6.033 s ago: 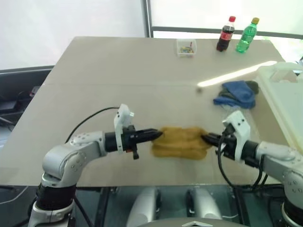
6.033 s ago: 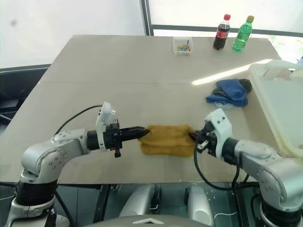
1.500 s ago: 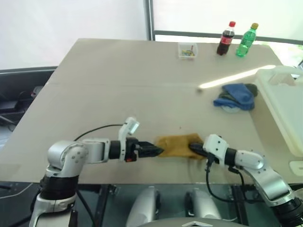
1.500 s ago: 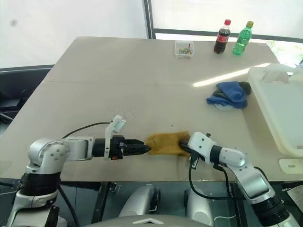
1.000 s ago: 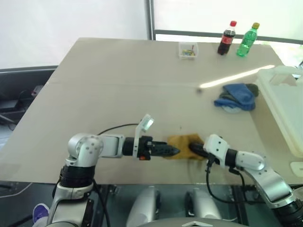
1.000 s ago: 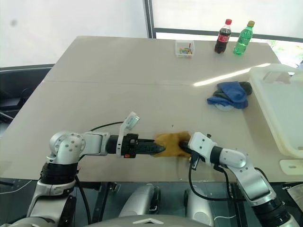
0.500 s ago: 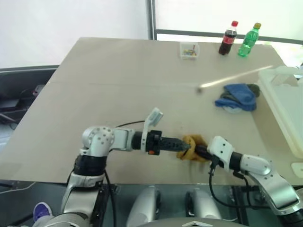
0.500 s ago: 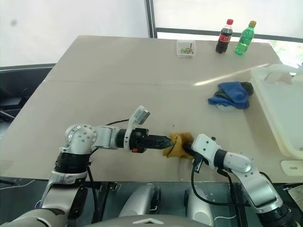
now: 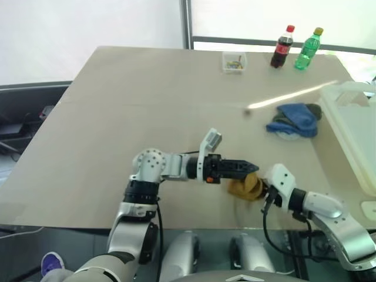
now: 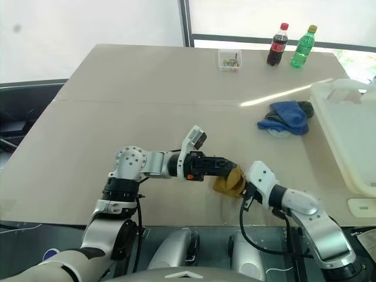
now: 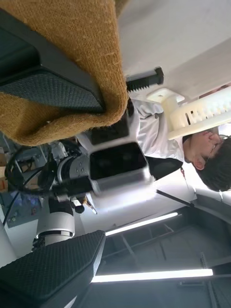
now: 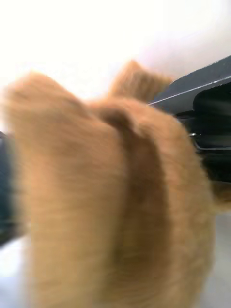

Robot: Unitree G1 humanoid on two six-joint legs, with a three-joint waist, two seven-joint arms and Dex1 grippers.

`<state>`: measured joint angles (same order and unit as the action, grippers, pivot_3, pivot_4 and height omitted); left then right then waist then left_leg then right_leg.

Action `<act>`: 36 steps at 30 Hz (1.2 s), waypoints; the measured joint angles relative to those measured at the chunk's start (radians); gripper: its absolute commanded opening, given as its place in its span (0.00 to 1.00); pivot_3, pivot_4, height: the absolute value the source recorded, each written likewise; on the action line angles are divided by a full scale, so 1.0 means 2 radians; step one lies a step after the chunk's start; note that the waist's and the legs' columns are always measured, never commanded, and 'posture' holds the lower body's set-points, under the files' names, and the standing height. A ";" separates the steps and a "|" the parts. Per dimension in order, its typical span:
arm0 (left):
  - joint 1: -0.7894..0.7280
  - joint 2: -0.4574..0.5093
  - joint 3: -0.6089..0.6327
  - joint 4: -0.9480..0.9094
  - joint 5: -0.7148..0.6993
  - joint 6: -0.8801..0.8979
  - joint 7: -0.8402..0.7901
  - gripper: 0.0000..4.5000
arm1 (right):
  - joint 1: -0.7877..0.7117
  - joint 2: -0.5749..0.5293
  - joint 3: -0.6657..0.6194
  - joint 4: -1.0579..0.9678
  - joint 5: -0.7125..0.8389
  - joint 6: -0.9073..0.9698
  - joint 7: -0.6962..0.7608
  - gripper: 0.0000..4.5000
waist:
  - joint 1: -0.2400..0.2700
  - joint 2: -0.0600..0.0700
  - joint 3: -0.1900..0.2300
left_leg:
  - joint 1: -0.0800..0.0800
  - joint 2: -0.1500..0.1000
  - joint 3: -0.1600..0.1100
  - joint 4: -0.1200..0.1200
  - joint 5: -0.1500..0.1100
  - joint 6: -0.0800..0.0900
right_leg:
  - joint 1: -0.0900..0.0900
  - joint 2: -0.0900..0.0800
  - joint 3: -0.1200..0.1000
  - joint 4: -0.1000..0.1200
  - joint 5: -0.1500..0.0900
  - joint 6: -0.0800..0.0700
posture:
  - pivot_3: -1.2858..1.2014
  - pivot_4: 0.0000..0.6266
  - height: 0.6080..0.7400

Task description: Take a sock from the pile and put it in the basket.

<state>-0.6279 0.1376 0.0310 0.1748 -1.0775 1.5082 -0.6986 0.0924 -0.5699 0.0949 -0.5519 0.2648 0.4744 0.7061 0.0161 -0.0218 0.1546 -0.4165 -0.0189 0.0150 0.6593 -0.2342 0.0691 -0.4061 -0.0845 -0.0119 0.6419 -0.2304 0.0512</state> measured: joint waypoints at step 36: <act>-0.011 -0.046 -0.044 0.056 0.129 -0.110 -0.042 0.91 | 0.003 -0.022 -0.038 -0.082 0.060 0.093 -0.049 0.01 | 0.005 0.000 0.000 | -0.004 -0.001 -0.001 0.000 0.000 0.000 | -0.002 -0.001 -0.001 -0.001 0.000 0.000 | 0.52 0.24 0.91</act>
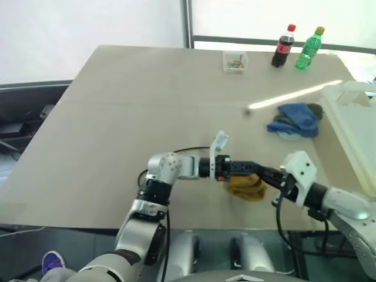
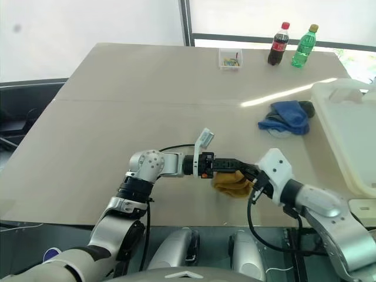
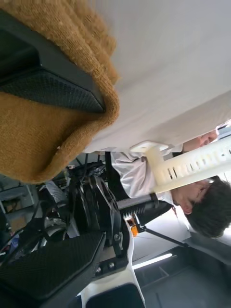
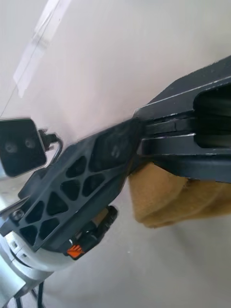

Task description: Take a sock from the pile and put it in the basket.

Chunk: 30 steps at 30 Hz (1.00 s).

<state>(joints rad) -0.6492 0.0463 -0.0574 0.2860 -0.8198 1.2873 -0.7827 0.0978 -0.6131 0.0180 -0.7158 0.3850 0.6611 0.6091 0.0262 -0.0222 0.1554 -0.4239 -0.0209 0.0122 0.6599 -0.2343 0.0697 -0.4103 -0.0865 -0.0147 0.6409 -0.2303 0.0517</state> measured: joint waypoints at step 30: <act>0.263 0.229 0.023 -0.313 0.086 -0.349 -0.158 1.00 | -0.024 -0.049 -0.027 0.049 0.074 -0.010 0.083 0.54 | -0.005 0.003 0.000 | -0.004 0.001 -0.003 0.003 -0.002 -0.002 | -0.002 -0.001 -0.002 0.000 0.000 -0.001 | 0.52 0.24 0.91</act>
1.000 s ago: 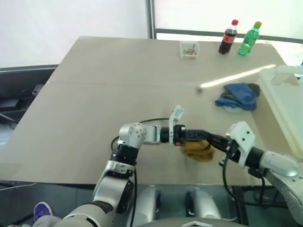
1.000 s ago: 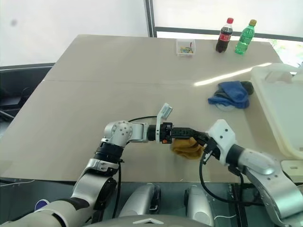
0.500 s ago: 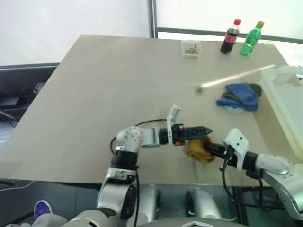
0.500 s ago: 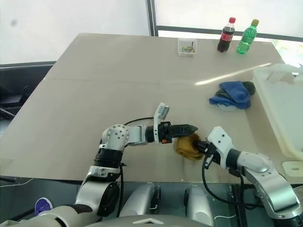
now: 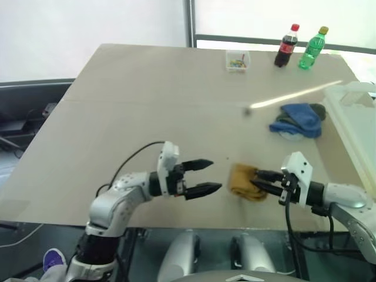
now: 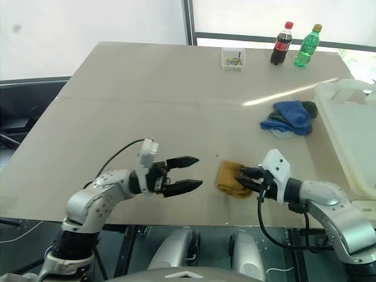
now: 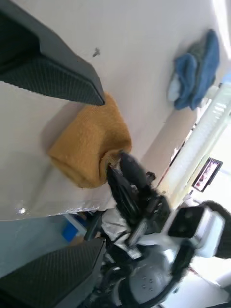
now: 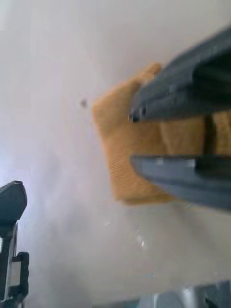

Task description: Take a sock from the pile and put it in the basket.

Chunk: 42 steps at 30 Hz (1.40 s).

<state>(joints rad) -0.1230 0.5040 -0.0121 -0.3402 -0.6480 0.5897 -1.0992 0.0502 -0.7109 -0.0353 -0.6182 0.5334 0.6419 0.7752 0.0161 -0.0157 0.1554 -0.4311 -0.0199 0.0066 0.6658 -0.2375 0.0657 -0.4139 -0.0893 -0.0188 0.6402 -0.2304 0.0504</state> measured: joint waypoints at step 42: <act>0.029 0.032 0.000 -0.021 0.028 -0.108 0.008 1.00 | -0.057 0.062 0.058 0.089 -0.036 0.066 -0.065 0.02 | -0.002 0.002 -0.002 | 0.007 0.002 -0.001 0.000 0.000 0.000 | 0.008 -0.001 -0.006 -0.002 0.000 0.000 | 0.52 0.24 0.91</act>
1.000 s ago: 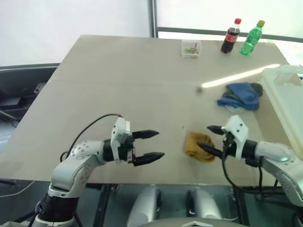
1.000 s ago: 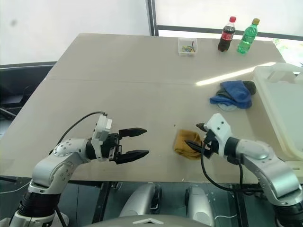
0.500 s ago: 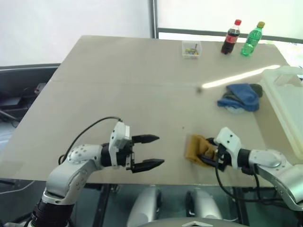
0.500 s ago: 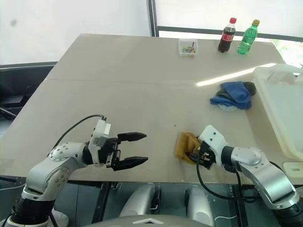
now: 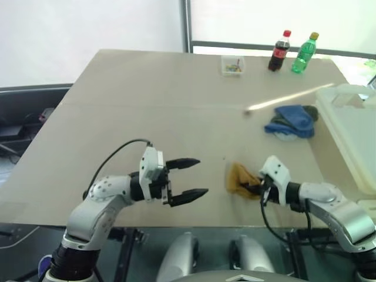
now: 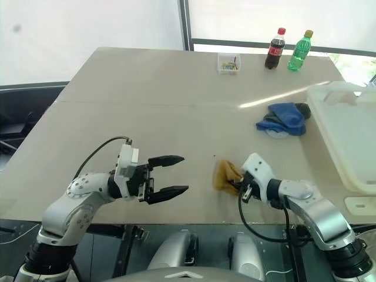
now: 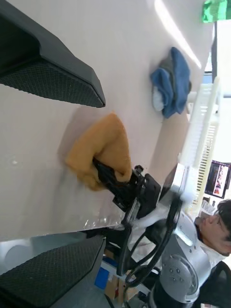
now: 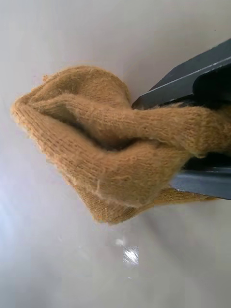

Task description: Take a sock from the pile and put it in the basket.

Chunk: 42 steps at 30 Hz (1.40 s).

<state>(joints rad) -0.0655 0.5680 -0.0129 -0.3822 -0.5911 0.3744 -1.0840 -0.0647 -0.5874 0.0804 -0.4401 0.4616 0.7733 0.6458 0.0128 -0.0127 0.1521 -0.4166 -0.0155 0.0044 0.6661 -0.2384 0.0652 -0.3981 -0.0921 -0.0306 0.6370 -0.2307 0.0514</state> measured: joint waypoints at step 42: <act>-0.069 -0.097 -0.029 0.020 0.016 -0.051 0.086 1.00 | -0.489 -0.111 -0.299 0.794 -0.027 -0.116 -0.229 0.55 | -0.006 0.007 0.005 | -0.007 -0.002 0.008 0.000 0.000 0.005 | -0.008 0.004 0.003 0.002 0.002 0.002 | 0.52 0.24 0.91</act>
<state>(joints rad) -0.2042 0.3749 -0.0709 -0.3414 -0.5586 0.2724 -0.9120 -1.0420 -0.8100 -0.5166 1.1475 0.4082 0.5419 0.1883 0.0009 0.0008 0.1628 -0.4307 -0.0186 0.0209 0.6670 -0.2381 0.0751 -0.4147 -0.0848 -0.0248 0.6413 -0.2267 0.0557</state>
